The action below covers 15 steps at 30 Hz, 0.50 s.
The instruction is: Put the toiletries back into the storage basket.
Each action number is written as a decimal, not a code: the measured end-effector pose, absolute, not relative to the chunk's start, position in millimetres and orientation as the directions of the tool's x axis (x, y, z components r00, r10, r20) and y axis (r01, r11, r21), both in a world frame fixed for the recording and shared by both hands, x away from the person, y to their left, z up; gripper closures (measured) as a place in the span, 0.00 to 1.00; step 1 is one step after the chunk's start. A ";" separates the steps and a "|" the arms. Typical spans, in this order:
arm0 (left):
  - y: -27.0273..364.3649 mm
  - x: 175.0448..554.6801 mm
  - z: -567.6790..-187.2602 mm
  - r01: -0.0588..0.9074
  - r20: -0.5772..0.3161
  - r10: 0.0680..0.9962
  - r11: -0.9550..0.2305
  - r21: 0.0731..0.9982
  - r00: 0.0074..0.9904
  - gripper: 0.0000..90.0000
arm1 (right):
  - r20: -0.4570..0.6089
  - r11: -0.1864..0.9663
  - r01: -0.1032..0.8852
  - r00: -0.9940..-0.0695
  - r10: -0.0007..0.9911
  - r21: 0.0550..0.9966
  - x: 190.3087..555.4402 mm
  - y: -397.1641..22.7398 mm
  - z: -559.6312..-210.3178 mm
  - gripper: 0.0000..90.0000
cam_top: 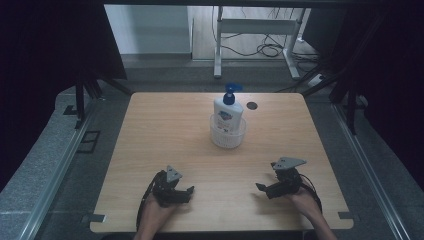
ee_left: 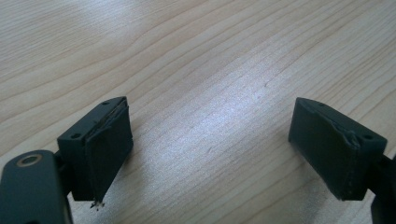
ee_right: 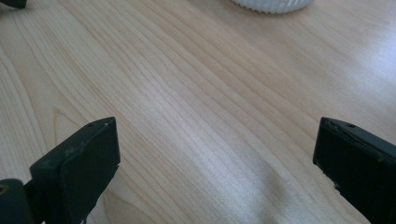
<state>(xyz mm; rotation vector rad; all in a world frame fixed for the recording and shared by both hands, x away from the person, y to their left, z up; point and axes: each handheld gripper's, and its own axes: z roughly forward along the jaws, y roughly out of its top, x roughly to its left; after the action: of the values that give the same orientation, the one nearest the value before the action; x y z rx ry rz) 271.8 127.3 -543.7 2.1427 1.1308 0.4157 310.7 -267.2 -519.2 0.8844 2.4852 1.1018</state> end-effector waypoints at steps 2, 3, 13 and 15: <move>127.2 271.8 -543.7 0.605 -0.029 0.819 -0.399 0.689 0.573 0.15 | -0.004 0.521 0.424 -0.773 0.634 0.741 310.1 -266.9 -522.5 0.00; 127.3 271.8 -543.7 0.605 -0.029 0.819 -0.400 0.689 0.574 0.15 | -0.001 0.520 0.428 -0.771 0.636 0.739 309.7 -266.6 -524.3 0.00; 127.2 271.8 -543.7 0.605 -0.029 0.819 -0.399 0.689 0.573 0.15 | 0.008 0.528 0.447 -0.768 0.640 0.722 307.9 -265.0 -538.8 0.00; 127.2 271.7 -543.7 0.606 -0.030 0.819 -0.399 0.689 0.573 0.15 | 0.004 0.537 0.452 -0.768 0.641 0.712 307.7 -264.9 -542.4 0.00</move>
<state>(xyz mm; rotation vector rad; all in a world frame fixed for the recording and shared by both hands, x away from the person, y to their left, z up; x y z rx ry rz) 271.7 127.2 -543.7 2.1421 1.1315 0.4150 307.7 -264.9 -542.4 0.9158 2.5202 1.0557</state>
